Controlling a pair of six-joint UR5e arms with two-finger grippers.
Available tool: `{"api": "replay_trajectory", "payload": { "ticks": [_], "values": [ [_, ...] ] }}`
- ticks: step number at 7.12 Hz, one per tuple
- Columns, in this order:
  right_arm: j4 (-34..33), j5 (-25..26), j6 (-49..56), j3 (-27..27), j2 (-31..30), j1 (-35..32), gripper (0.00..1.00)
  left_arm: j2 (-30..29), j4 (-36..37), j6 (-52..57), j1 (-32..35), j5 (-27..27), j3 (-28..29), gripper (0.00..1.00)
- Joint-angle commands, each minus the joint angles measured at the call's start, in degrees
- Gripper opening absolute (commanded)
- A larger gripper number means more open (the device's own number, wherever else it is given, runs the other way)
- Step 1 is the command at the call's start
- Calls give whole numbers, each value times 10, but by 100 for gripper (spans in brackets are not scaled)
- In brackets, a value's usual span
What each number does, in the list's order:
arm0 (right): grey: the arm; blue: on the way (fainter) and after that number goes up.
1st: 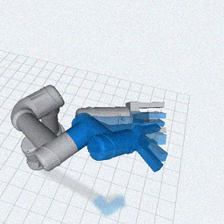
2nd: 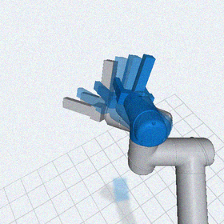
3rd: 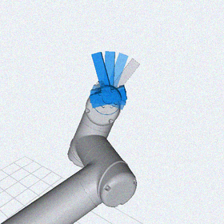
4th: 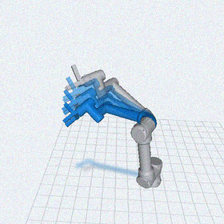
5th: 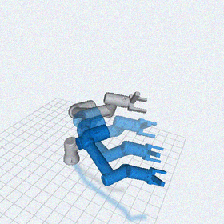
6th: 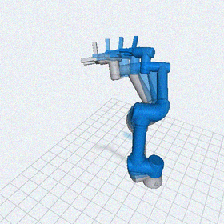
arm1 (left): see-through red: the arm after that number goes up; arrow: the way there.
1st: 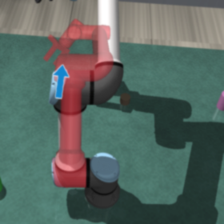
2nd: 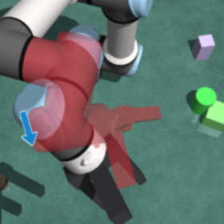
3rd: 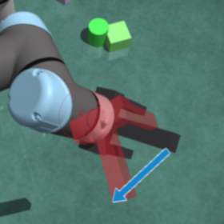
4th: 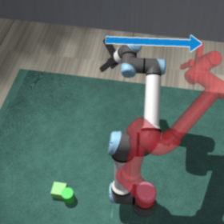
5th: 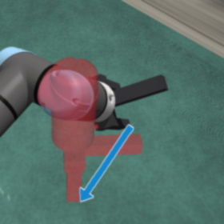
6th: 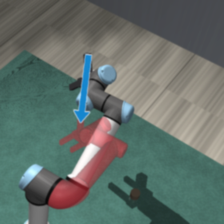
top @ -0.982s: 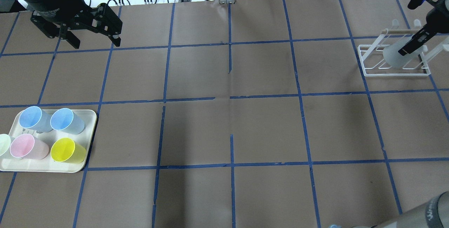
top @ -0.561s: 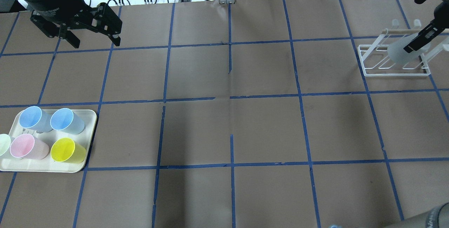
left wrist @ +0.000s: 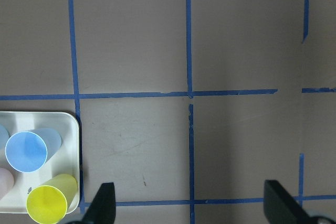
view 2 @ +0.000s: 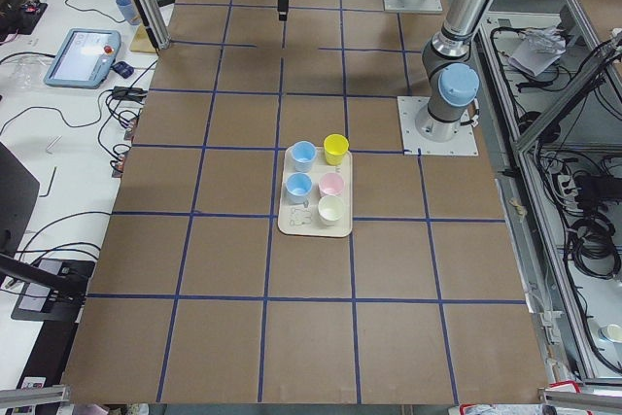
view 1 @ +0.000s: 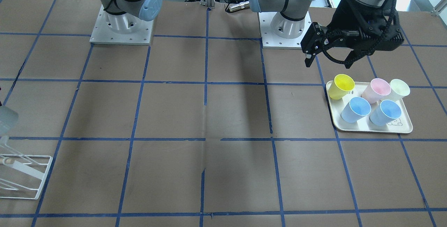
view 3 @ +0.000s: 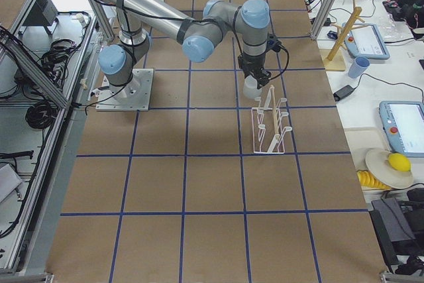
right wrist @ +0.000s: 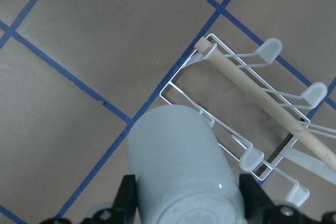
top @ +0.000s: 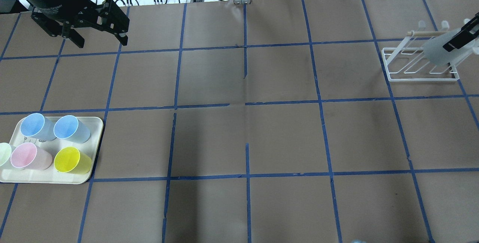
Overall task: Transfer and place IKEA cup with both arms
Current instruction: 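Lift the white cup off the rack with the right gripper, then carry the white cup toward the left gripper while the left arm reaches toward it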
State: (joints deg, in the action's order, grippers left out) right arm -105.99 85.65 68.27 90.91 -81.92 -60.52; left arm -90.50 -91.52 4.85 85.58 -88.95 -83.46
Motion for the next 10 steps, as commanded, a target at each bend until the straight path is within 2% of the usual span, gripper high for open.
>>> {"api": "replay_trajectory", "payload": {
  "ticks": [1,2,3,4,5,6,7,9,10],
  "values": [
    [75,-38,-1,-6,-52,-3,26,1,8,1,-8,2,3,100],
    [118,-92,-1,-6,-71,-4,22,6,6,2,-29,40,1,100],
    [147,-149,5,-6,-92,-7,19,15,4,2,-63,102,-6,100],
    [174,-219,7,-6,-98,-12,18,18,-1,3,-87,148,-12,100],
    [218,-287,24,-6,-99,-33,18,22,-25,28,-102,183,-14,100],
    [233,-332,27,-6,-101,-56,18,25,-72,95,-131,205,-15,100],
    [235,-380,31,-5,-101,-86,18,28,-101,122,-173,290,-29,100],
    [235,-494,31,2,-101,-143,17,34,-92,126,-195,461,-102,100],
    [235,-527,31,3,-101,-164,17,37,-91,134,-195,553,-128,100]
  ]
}}
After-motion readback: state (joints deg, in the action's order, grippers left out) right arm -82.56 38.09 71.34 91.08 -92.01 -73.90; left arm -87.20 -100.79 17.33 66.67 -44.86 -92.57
